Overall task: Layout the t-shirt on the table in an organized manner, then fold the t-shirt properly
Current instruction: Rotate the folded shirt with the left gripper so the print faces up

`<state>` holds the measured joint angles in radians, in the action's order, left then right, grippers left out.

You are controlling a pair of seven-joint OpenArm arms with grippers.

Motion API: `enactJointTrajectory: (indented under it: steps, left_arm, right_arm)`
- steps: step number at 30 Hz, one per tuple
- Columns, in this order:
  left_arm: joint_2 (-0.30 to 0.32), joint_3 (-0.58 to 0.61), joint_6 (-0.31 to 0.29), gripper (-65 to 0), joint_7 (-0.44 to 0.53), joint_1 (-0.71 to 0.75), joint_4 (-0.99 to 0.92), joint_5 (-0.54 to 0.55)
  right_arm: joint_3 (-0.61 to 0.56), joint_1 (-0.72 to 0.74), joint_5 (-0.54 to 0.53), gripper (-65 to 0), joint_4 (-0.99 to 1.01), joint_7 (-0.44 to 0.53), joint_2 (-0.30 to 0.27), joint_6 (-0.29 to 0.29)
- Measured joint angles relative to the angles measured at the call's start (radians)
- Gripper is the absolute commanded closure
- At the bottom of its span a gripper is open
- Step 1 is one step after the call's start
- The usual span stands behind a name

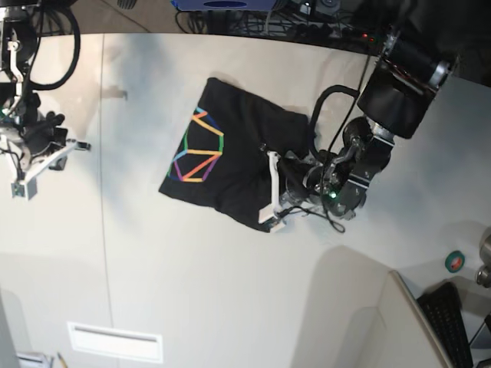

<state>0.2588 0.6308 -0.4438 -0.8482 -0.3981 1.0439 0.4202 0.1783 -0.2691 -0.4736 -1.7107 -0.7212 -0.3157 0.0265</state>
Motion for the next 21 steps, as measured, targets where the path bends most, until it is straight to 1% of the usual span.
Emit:
enactJointTrajectory:
  steps: [2,4,5,7,11,13,16,19,21]
  left_arm:
    - [0.034,0.182,0.001,0.0,-0.014,-0.082,0.025,-0.004]
    - [0.044,0.332,0.004,0.0,-0.015,-0.157,0.05,-0.008]
    - [0.039,0.388,0.001,0.0,-0.017,-0.188,0.059,-0.012]
    - [0.022,0.457,0.001,0.0,-0.006,-0.23,0.07,-0.006]
    - [-0.041,0.526,0.0,0.0,-0.013,-0.262,0.066,-0.008]
    - [-0.065,0.532,0.0,0.0,-0.008,-0.264,0.068,0.0]
    - [-0.095,0.533,-0.001,0.0,-0.008,-0.264,0.067,-0.018]
    - [-0.127,0.532,0.0,0.0,-0.009,-0.254,0.062,-0.136]
    - [-0.143,0.522,-0.005,0.0,-0.007,-0.23,0.061,-0.192]
  right_arm:
    - [0.014,-0.003,0.005,0.0,0.026,-0.005,0.0,0.002]
    - [0.014,-0.01,0.001,0.0,0.034,0.004,0.0,0.002]
    - [0.016,-0.016,0.002,0.0,0.035,0.004,0.002,0.002]
    - [0.019,-0.026,0.002,0.0,0.036,0.002,0.01,0.002]
    - [0.02,-0.047,0.002,0.0,0.035,0.003,0.033,0.002]
    - [0.02,-0.058,0.001,0.0,0.035,0.003,0.033,0.002]
    - [0.02,-0.077,0.002,0.0,0.035,0.003,0.033,0.002]
    - [0.021,-0.08,0.0,0.0,0.035,0.003,0.05,0.002]
    - [0.02,-0.084,-0.001,0.0,0.034,0.008,0.05,0.001]
